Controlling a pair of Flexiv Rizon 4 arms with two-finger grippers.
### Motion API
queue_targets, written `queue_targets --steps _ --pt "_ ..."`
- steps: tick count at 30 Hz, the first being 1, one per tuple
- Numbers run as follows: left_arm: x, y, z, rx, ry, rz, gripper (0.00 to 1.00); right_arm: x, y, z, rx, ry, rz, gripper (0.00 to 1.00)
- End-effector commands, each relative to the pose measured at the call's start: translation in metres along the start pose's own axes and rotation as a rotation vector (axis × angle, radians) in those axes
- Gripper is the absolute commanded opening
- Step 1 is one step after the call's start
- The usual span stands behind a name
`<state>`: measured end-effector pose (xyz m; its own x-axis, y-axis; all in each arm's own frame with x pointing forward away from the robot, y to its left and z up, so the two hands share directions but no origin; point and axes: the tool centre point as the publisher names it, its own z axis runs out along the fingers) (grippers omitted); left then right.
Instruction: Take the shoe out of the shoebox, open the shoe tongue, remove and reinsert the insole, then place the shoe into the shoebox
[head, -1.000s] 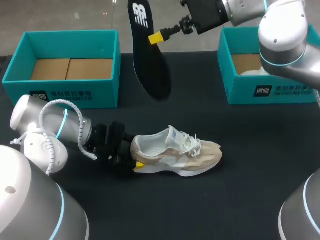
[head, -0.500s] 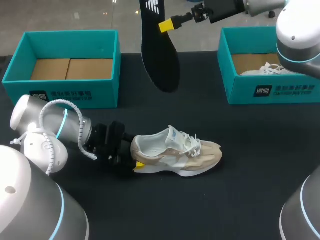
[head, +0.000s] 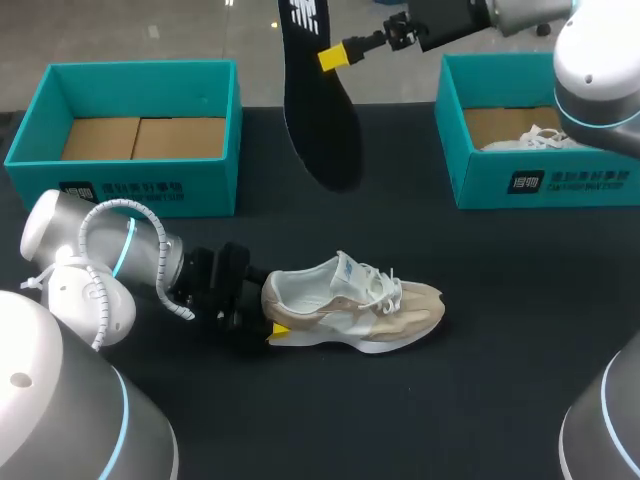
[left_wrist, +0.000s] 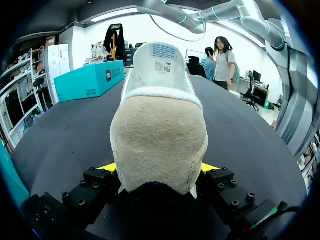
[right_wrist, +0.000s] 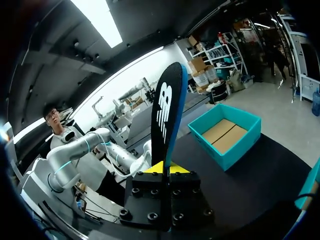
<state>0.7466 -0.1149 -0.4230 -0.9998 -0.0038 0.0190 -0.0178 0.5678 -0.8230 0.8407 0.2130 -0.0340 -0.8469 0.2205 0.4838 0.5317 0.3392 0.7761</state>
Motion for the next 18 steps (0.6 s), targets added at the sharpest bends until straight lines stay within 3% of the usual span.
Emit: queue_targets --steps 1,6,18 --pt "0.0 0.002 0.002 -0.003 -0.002 0.0 0.0 0.017 -0.007 -0.027 0.012 -0.027 0.004 0.0" --pt "0.0 0.002 0.002 -0.003 -0.002 0.0 0.0 0.04 -0.017 -0.055 -0.011 -0.054 0.011 0.0" --pt "0.0 0.002 0.002 -0.003 -0.002 0.0 0.0 0.096 -0.046 -0.084 -0.036 -0.055 0.048 0.0"
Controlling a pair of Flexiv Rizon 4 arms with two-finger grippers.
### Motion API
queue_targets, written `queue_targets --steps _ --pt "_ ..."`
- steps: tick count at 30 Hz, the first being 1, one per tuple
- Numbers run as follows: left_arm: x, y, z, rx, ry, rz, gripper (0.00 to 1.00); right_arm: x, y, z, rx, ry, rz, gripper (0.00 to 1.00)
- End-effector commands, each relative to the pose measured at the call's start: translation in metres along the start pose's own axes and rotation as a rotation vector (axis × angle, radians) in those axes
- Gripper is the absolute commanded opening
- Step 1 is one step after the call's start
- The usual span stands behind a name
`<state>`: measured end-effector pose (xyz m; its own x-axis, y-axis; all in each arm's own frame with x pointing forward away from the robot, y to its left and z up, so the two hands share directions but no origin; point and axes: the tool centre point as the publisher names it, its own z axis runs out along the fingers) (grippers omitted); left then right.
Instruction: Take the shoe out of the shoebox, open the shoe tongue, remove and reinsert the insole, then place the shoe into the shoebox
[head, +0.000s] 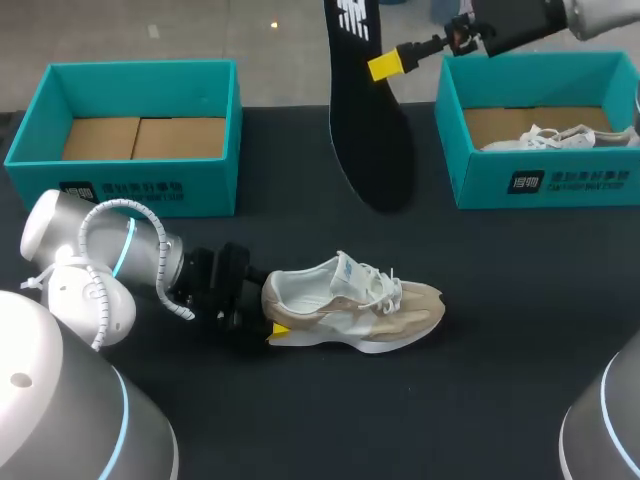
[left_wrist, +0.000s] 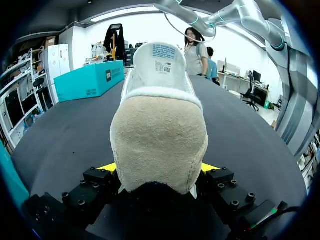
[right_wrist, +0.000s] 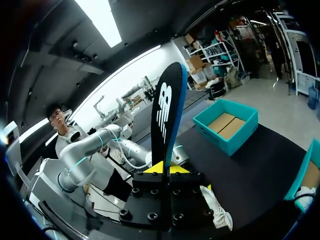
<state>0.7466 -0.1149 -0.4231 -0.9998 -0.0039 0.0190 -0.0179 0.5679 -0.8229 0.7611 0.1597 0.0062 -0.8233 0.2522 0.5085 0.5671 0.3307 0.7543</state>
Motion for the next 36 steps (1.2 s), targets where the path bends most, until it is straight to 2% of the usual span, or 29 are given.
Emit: queue_targets --steps 1,7,17,36 --pt "0.0 0.002 0.002 -0.003 -0.002 0.0 0.0 0.023 -0.019 -0.02 -0.041 -0.046 0.009 0.0" --pt "0.0 0.002 0.002 -0.003 -0.002 0.0 0.0 0.04 -0.03 -0.024 -0.046 -0.069 0.024 0.0" --pt "0.0 0.002 0.002 -0.003 -0.002 0.0 0.0 0.056 -0.049 -0.024 -0.059 -0.066 0.06 0.0" --pt "0.0 0.002 0.002 -0.003 -0.002 0.0 0.0 0.058 -0.053 -0.024 -0.066 -0.07 0.066 0.0"
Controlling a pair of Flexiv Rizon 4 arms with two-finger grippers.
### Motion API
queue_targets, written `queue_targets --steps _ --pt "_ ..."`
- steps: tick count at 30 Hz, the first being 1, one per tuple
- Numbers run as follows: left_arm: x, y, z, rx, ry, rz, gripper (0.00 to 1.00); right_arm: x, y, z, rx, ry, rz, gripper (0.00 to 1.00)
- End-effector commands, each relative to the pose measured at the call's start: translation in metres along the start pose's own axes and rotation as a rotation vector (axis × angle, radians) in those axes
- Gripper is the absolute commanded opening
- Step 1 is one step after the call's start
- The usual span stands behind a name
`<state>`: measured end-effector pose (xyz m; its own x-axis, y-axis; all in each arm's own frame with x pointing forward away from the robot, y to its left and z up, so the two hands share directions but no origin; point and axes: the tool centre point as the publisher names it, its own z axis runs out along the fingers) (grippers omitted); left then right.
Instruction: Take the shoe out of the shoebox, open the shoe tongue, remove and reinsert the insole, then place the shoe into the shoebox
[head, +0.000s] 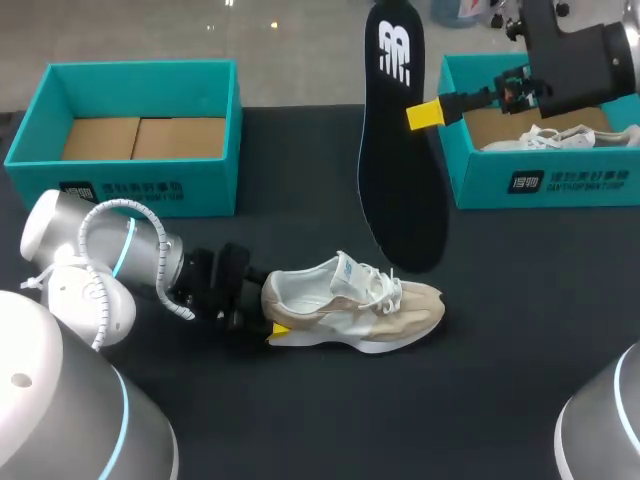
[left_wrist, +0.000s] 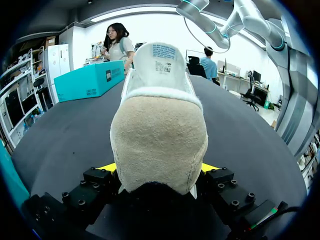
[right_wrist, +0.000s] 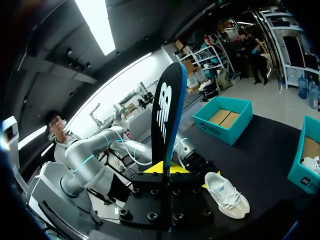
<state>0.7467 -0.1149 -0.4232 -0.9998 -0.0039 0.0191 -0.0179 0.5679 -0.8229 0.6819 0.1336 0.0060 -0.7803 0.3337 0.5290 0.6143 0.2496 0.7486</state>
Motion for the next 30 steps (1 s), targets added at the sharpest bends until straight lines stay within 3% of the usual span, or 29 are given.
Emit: queue_targets --steps 1,15,16,18,20,21,26,30 --pt "0.0 0.002 0.002 -0.003 -0.002 0.0 0.0 0.0 0.0 0.001 0.002 -0.001 0.002 0.0" --pt "0.0 0.002 0.002 -0.003 -0.002 0.0 0.0 0.0 0.0 0.001 0.002 -0.001 0.002 0.0" --pt "0.0 0.002 0.002 -0.003 -0.002 0.0 0.05 0.0 0.0 0.001 0.002 -0.001 0.002 0.0" --pt "0.0 0.002 0.001 -0.013 -0.004 -0.004 0.36 0.0 0.0 0.001 0.002 -0.001 0.002 0.0" --pt "0.002 0.001 0.0 -0.031 0.002 -0.002 0.94 0.0 0.0 0.001 0.002 -0.001 0.002 0.0" --pt "0.002 0.001 -0.001 -0.043 0.001 -0.004 1.0 0.0 0.0 0.001 0.002 -0.001 0.002 0.0" --pt "0.005 -0.002 -0.006 -0.074 0.011 -0.008 1.0 0.0 0.0 0.001 0.002 -0.001 0.002 0.0" --pt "0.005 -0.003 -0.012 -0.147 0.015 -0.005 1.0 0.0 0.0 0.001 0.002 -0.001 0.002 0.0"
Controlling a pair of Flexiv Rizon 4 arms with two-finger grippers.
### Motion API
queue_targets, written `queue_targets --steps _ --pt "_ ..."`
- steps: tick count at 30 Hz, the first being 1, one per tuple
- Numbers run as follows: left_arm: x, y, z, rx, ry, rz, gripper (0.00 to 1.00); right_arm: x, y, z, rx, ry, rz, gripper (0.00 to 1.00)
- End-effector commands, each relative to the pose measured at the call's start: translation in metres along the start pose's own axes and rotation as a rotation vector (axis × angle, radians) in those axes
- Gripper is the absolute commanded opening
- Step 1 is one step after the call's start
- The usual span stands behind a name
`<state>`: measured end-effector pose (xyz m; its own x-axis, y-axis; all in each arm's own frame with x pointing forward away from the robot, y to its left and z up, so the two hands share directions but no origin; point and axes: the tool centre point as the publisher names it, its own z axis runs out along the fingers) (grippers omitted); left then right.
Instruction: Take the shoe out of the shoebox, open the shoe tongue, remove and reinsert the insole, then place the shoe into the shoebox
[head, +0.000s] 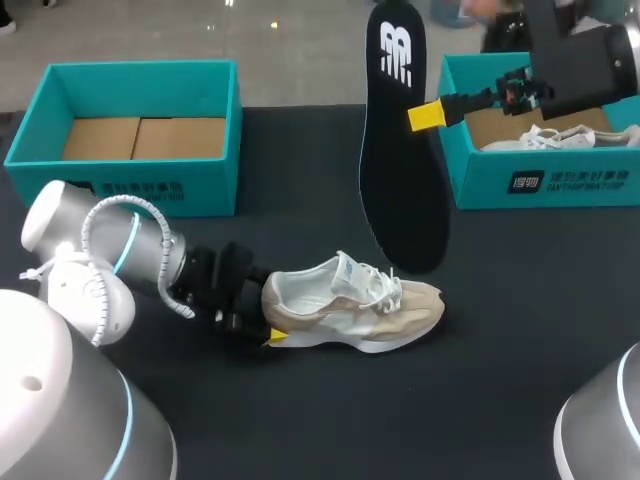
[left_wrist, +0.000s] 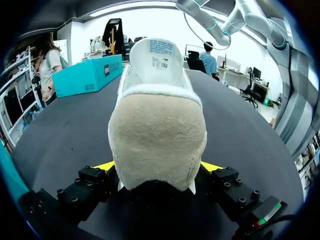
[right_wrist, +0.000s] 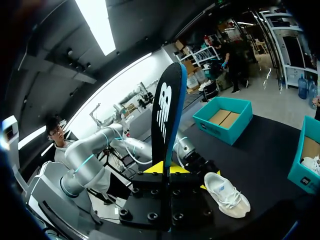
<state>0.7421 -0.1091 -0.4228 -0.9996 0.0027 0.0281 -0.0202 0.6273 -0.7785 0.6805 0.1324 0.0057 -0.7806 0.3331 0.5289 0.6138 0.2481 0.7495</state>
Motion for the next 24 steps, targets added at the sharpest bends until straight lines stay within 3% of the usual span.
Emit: queue_targets --steps 1,6,11,21,24 --pt "0.001 -0.005 -0.008 -0.093 0.003 -0.003 1.0 -0.001 0.002 0.002 0.004 -0.002 0.002 0.0" --pt "-0.003 -0.002 -0.017 -0.268 -0.027 0.001 1.0 -0.001 0.002 0.002 0.004 -0.002 0.002 0.0" --pt "-0.005 -0.002 -0.026 -0.386 -0.029 0.019 1.0 -0.001 0.002 0.002 0.004 -0.002 0.002 0.0" --pt "0.001 -0.006 -0.041 -0.539 0.032 0.031 1.0 -0.001 0.002 0.002 0.004 -0.002 0.002 0.0" --pt "0.004 -0.009 -0.046 -0.531 0.043 0.048 1.0 -0.001 0.002 0.002 0.004 -0.002 0.002 0.0"
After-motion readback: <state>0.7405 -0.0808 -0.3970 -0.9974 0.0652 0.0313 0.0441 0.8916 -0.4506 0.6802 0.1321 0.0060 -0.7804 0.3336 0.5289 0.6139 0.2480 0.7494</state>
